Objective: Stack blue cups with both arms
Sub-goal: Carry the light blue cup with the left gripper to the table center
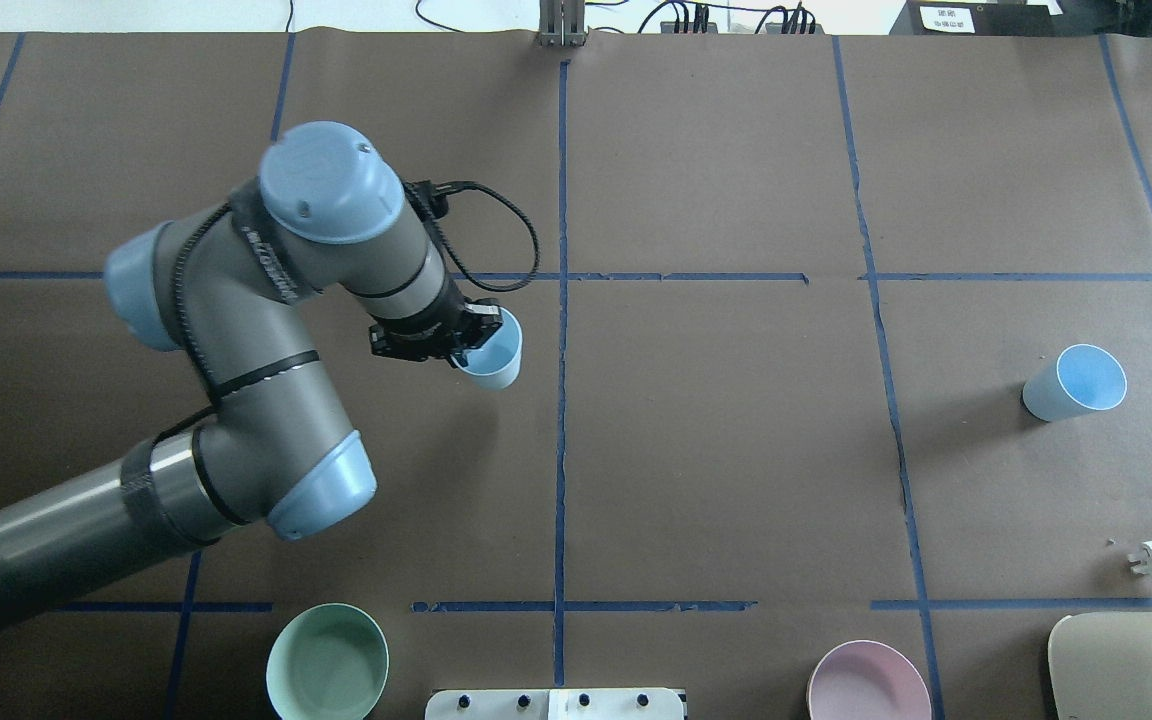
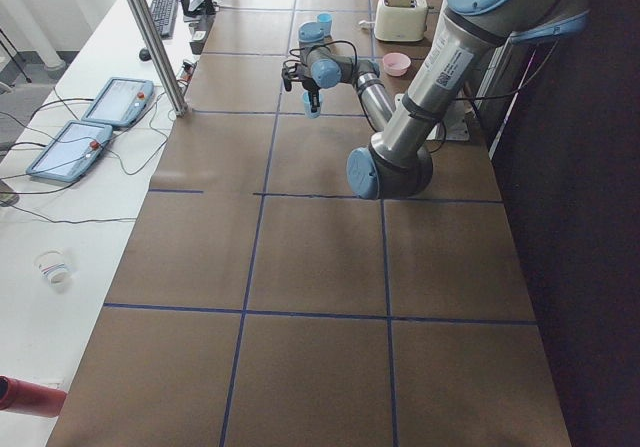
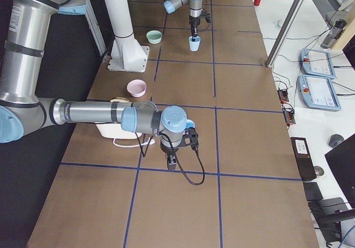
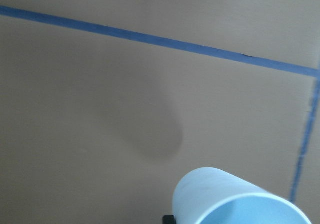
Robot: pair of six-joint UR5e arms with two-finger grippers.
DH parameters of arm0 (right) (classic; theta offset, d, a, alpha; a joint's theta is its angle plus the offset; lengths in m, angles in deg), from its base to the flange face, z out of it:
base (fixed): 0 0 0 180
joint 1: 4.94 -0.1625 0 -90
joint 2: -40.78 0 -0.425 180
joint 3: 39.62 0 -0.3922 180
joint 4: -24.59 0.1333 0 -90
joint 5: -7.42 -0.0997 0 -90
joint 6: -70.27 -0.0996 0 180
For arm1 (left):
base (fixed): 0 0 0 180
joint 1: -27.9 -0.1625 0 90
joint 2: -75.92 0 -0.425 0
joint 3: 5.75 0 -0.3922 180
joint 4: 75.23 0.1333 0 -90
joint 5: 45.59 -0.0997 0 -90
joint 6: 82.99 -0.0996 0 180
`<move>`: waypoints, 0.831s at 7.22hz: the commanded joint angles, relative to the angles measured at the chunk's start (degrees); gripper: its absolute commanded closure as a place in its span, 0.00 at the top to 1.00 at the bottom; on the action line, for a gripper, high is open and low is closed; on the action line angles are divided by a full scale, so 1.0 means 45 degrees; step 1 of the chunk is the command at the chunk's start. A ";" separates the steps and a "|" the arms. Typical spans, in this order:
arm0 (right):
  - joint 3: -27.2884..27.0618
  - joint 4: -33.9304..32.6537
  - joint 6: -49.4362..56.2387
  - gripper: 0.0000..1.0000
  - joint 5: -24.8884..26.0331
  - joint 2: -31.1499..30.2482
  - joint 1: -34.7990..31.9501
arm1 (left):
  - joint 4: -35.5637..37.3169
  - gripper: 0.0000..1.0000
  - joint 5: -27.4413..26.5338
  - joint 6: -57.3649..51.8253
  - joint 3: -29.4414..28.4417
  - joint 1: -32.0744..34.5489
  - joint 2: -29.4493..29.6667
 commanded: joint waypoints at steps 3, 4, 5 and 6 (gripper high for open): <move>0.0092 0.0013 0.0000 1.00 0.0004 0.0001 0.0001 | -0.1684 0.22 -0.0607 0.0137 -0.1835 -0.0553 0.0609; 0.0092 0.0013 0.0000 1.00 -0.0015 0.0001 0.0001 | -0.1684 0.79 -0.0607 0.0117 -0.1837 -0.0573 0.0609; 0.0092 0.0013 0.0000 1.00 0.0004 0.0001 0.0001 | -0.1684 1.00 -0.0607 0.0098 -0.1740 -0.0593 0.0647; 0.0092 0.0013 0.0000 1.00 -0.0015 0.0001 0.0001 | -0.1587 1.00 -0.0568 0.0078 -0.1449 -0.0574 0.0628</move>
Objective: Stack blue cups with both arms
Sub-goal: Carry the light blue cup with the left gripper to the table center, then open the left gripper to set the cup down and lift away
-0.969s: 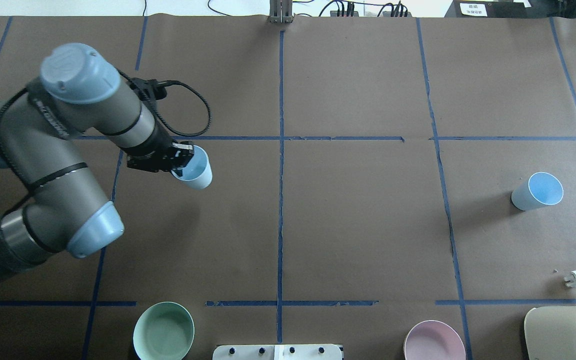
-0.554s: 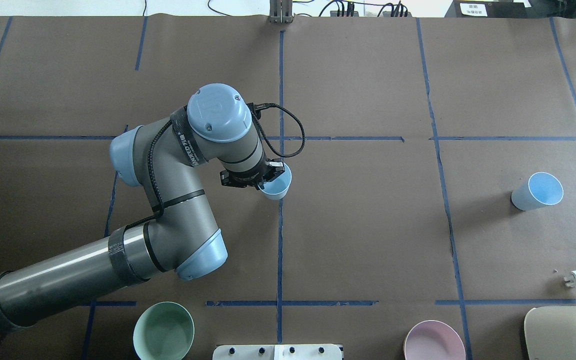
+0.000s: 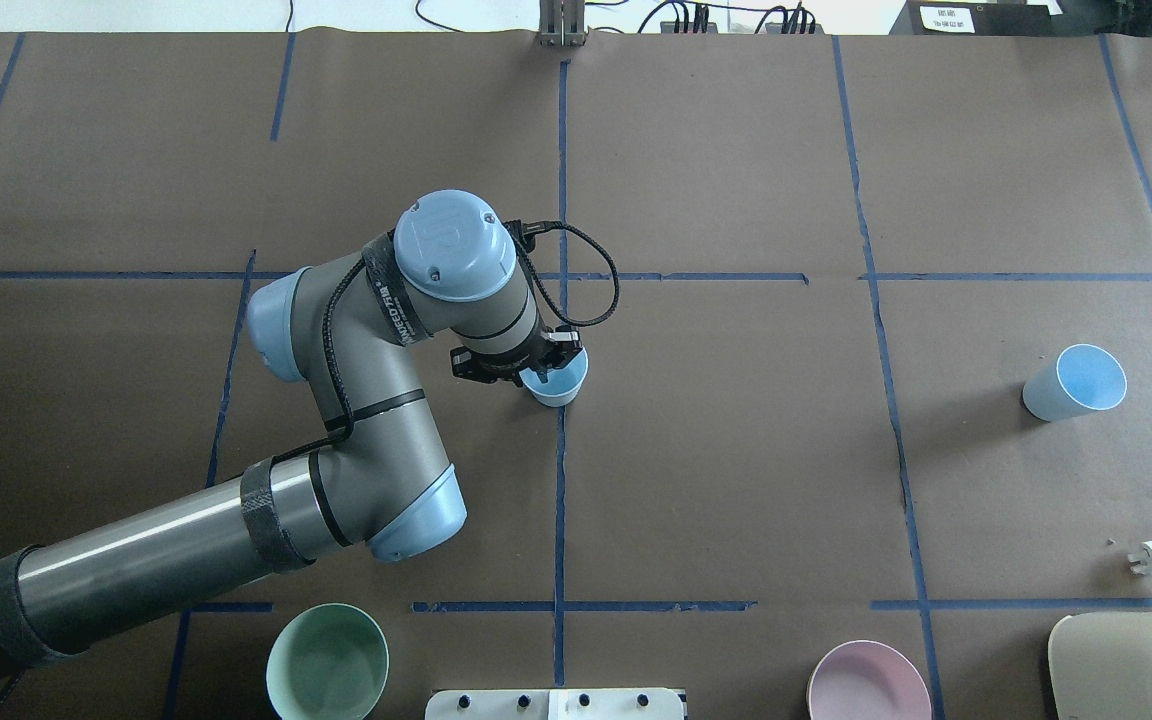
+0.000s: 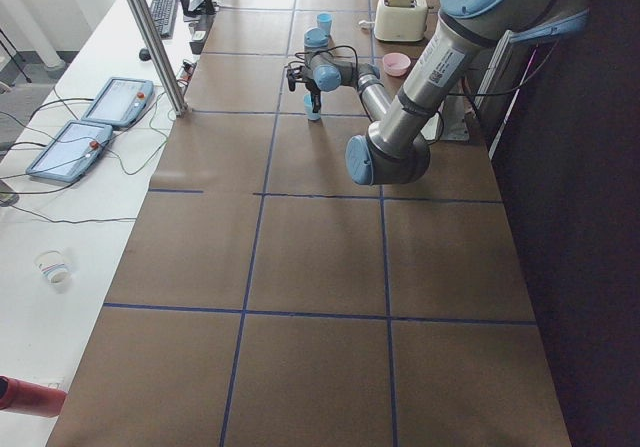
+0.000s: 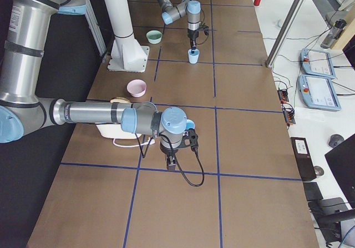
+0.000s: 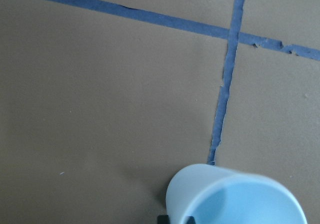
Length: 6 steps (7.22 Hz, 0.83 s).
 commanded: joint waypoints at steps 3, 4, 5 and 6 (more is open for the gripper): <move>-0.0018 0.0001 0.0000 1.00 -0.0011 0.0020 0.0000 | 0.3367 1.00 0.0672 -0.2316 0.3430 0.1011 -0.0893; -0.0018 0.0001 -0.0019 1.00 -0.0031 0.0233 0.0000 | 0.4079 1.00 0.0693 -0.4264 0.5049 0.1538 -0.2292; -0.0018 0.0001 0.0000 1.00 -0.0031 0.0351 0.0000 | 0.4105 1.00 0.0712 -0.6449 0.6399 0.2220 -0.3891; -0.0018 0.0001 -0.0019 1.00 -0.0089 0.0391 0.0000 | 0.4086 1.00 0.1273 -0.8308 0.7167 0.3135 -0.5570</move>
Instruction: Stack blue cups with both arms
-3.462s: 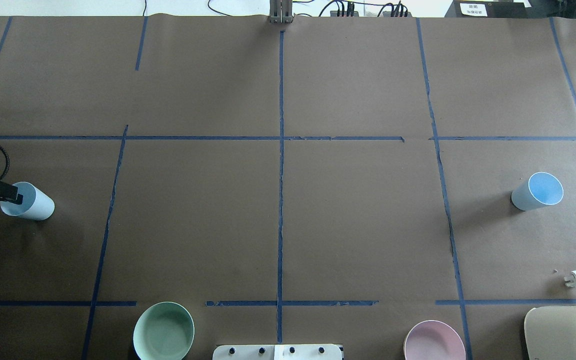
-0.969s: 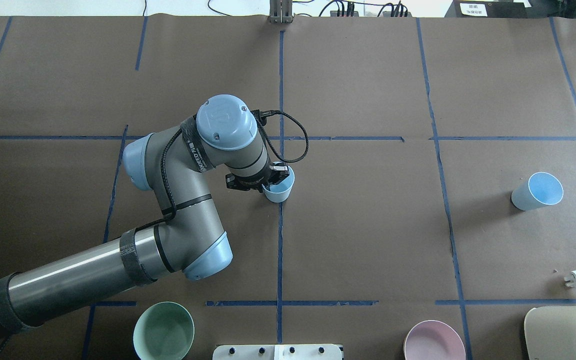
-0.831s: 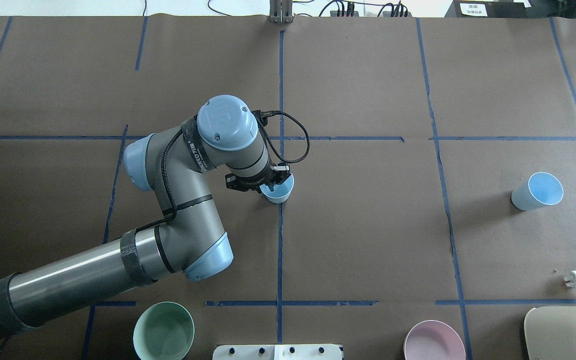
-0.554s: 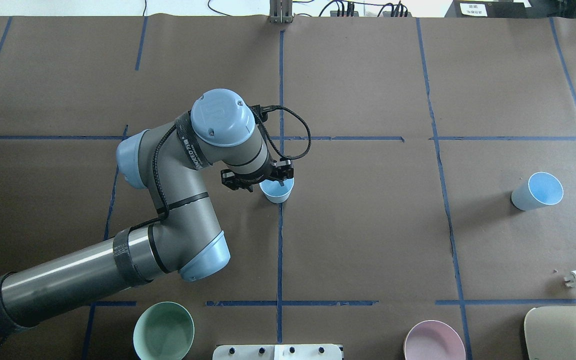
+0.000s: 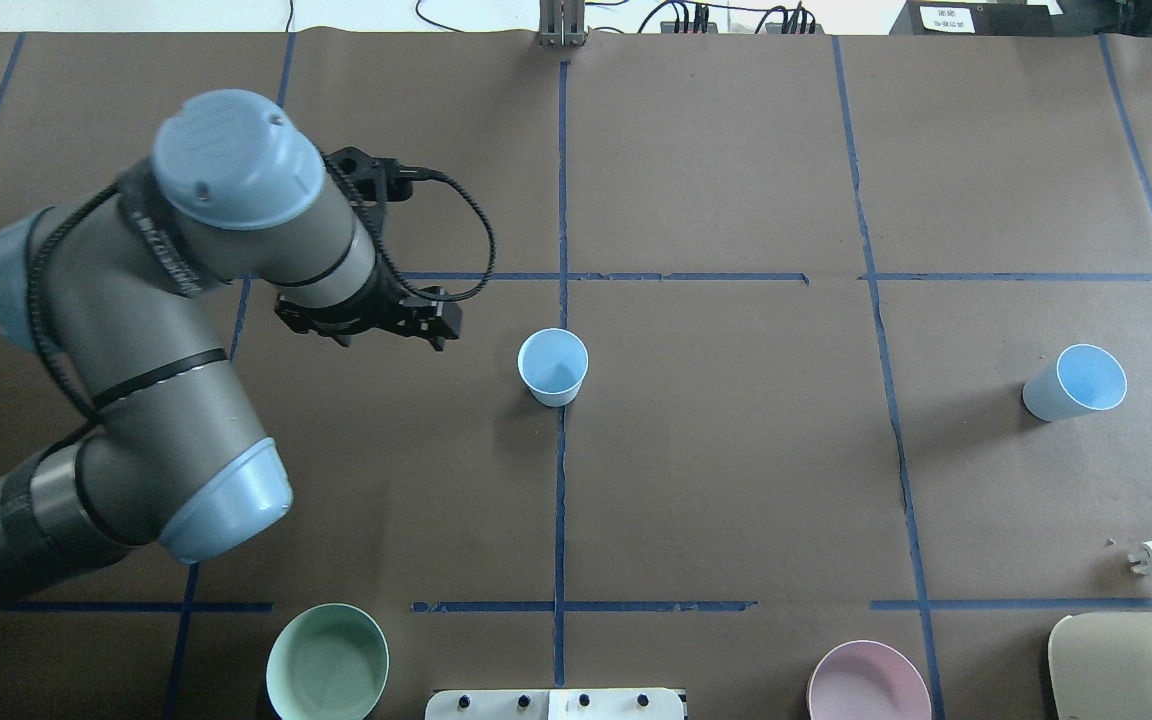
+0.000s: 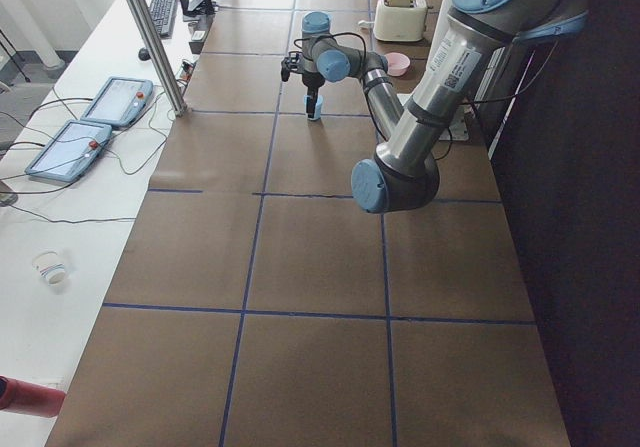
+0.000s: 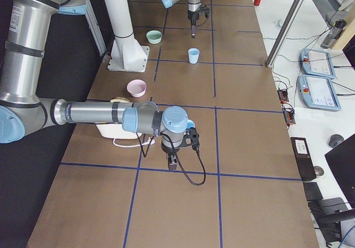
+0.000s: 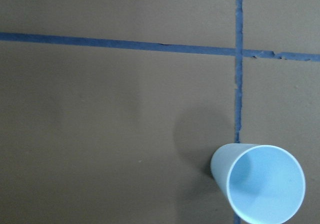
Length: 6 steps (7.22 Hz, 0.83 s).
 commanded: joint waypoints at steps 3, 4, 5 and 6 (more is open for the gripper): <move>-0.0080 0.0020 -0.0050 1.00 -0.0785 0.0191 -0.0001 | 0.0032 1.00 0.2958 -0.9177 0.1271 0.5806 -0.5792; -0.0042 0.0001 -0.0283 1.00 -0.0809 0.0423 -0.0001 | -0.0007 1.00 0.3235 -1.1423 0.0496 0.7486 -0.6754; -0.0060 0.0020 -0.0865 1.00 -0.0809 0.0580 0.0038 | -0.0046 1.00 0.3818 -1.3534 -0.0440 0.8934 -0.7343; -0.0099 0.0020 -0.1586 1.00 -0.0809 0.0736 0.0174 | -0.0047 1.00 0.4230 -1.5721 -0.1726 1.0669 -0.7717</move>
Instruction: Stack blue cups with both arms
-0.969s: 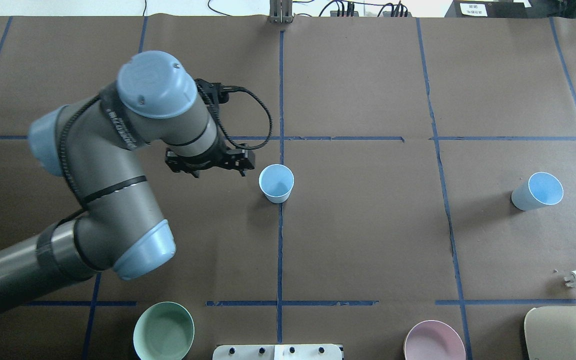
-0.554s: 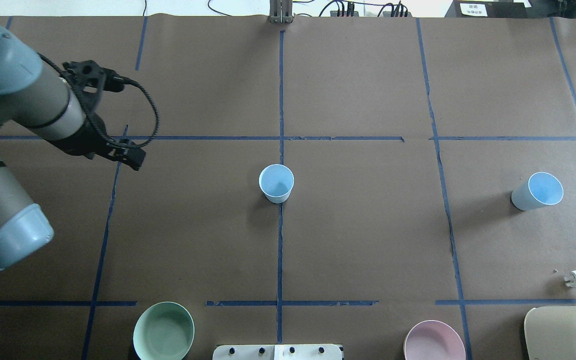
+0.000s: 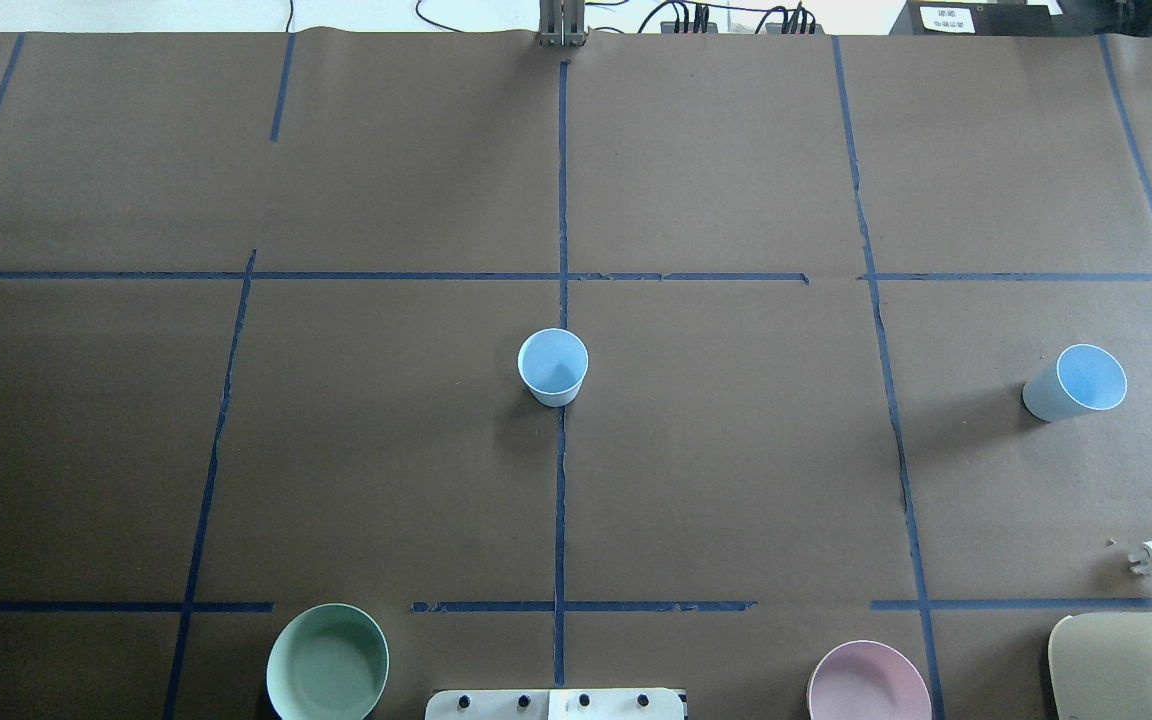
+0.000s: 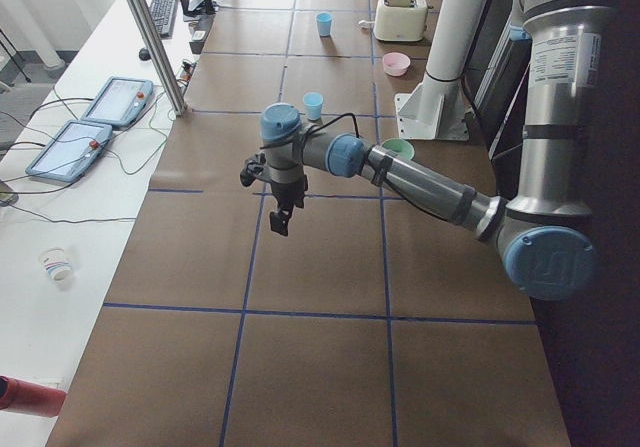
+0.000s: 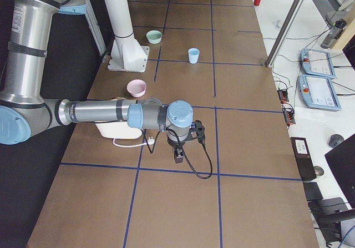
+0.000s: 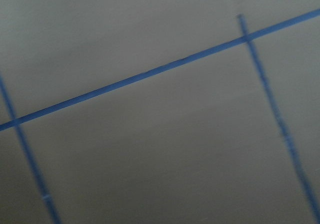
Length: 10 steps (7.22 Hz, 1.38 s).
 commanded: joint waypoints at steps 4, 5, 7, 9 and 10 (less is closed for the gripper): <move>-0.0308 0.1788 -0.4660 1.00 0.0232 0.0741 0.1963 | -0.0059 1.00 0.1781 -0.2980 -0.2111 0.3560 -0.1804; -0.0190 0.3233 -0.6277 1.00 0.0793 0.0741 0.2665 | -0.0059 1.00 0.1781 -0.2979 -0.2053 0.3560 -0.1823; 0.0937 0.6006 -0.7927 1.00 0.1325 0.0664 0.3626 | -0.0039 1.00 0.1781 -0.2979 -0.1956 0.3560 -0.1842; 0.2014 0.8743 -1.0033 1.00 0.1811 0.0644 0.4581 | -0.0039 1.00 0.1781 -0.2979 -0.1877 0.3560 -0.1843; 0.2115 0.9220 -1.0720 1.00 0.1930 0.0644 0.4953 | -0.0039 1.00 0.1781 -0.2979 -0.1877 0.3560 -0.1843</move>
